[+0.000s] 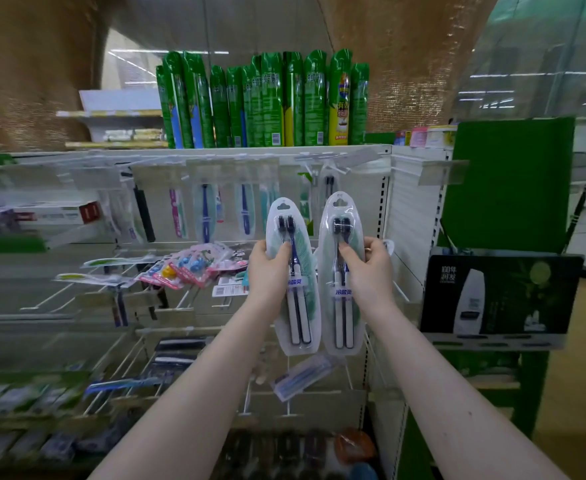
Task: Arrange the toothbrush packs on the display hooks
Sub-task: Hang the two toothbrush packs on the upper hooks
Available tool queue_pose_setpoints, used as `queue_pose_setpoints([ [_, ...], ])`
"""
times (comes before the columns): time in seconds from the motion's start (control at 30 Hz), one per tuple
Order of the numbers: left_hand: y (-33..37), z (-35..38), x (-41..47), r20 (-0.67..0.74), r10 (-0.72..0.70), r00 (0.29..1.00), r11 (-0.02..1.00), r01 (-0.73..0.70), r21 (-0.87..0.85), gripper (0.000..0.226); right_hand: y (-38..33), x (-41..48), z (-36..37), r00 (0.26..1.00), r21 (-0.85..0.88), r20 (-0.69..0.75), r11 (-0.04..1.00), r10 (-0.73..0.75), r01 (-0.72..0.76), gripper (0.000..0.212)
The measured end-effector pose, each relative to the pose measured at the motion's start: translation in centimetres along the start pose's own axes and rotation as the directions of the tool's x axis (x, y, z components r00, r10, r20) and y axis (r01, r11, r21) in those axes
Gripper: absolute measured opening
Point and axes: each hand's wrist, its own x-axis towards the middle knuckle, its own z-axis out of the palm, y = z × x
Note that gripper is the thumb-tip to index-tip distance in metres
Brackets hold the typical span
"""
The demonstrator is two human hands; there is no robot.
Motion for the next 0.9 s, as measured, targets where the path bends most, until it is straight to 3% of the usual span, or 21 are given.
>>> queue_pose_setpoints([
  [0.13,0.1,0.4,-1.1,0.014,0.002,1.0,1.0,-0.002,-0.012,0.021,-0.3,-0.6,-1.0,1.0,0.004,-0.022,1.0,-0.01,0.01,0.01],
  [0.9,-1.5,2.4,5.1,0.164,0.082,0.983,0.996,-0.086,0.02,0.013,1.8,3.8,-0.2,0.993,-0.038,-0.119,0.999,0.011,-0.016,0.028],
])
